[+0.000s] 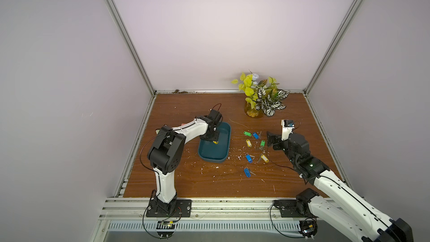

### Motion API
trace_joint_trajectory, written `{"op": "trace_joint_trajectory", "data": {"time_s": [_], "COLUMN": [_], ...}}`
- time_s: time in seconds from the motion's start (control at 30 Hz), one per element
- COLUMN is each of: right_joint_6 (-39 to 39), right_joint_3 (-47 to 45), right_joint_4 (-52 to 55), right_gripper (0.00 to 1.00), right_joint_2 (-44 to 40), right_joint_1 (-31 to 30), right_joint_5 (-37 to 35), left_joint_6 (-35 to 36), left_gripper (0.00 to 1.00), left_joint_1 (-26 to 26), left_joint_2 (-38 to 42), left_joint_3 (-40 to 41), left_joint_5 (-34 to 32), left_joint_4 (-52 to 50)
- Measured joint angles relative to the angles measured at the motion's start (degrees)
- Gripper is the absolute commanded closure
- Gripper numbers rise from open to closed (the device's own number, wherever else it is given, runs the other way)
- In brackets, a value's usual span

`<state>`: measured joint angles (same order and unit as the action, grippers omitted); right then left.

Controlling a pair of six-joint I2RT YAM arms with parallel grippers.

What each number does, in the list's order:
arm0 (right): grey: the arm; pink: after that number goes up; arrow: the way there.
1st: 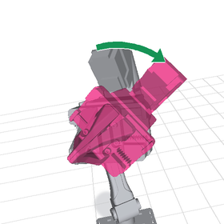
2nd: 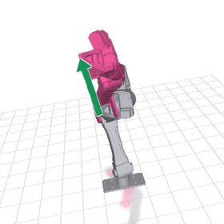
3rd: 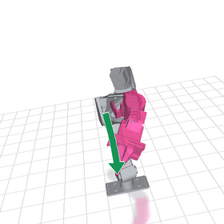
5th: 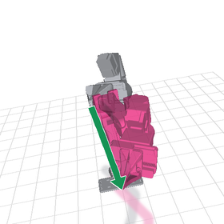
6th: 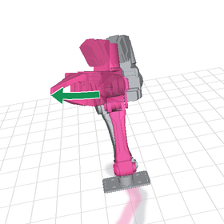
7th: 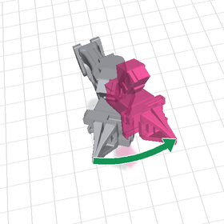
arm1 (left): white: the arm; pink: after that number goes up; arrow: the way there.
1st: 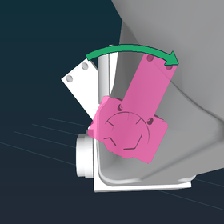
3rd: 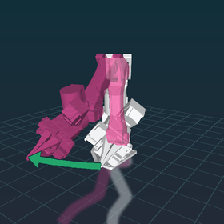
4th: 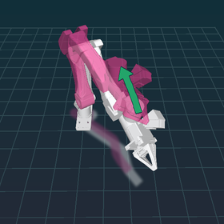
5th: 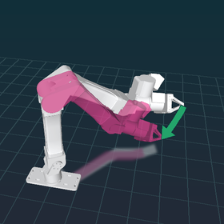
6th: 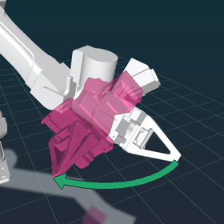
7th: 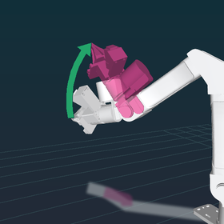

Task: Take the keys out of the storage box
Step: Pick up the key from the storage box.

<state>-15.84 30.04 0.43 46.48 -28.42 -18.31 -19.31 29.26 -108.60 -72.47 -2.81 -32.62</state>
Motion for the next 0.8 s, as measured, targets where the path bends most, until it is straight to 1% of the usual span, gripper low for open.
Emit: {"op": "trace_joint_trajectory", "data": {"time_s": [0.17,0.3,0.4,0.6,0.8], "right_joint_6": [0.07,0.48,0.68,0.85,0.35], "right_joint_3": [-0.37,-0.94,-0.94,-0.94,-0.94], "right_joint_4": [0.11,0.50,0.48,0.48,0.66], "right_gripper": [0.01,0.01,0.01,0.01,0.01], "right_joint_2": [-0.79,-2.23,-2.49,-2.58,-4.59], "right_joint_1": [0.00,0.15,0.68,1.29,1.55], "right_joint_5": [-1.18,-2.56,-3.13,-3.96,-3.96], "left_joint_6": [0.37,0.55,0.92,1.86,3.63], "left_gripper": [1.00,1.00,1.00,1.00,1.00], "left_joint_1": [0.00,0.02,0.52,4.57,8.00], "left_joint_2": [1.86,5.92,9.88,17.51,27.23], "left_joint_3": [0.11,0.52,1.31,2.91,5.66], "left_joint_5": [-0.02,-0.50,-2.10,-5.31,-4.96], "left_joint_4": [-0.26,-0.31,-0.22,0.20,2.69]}}
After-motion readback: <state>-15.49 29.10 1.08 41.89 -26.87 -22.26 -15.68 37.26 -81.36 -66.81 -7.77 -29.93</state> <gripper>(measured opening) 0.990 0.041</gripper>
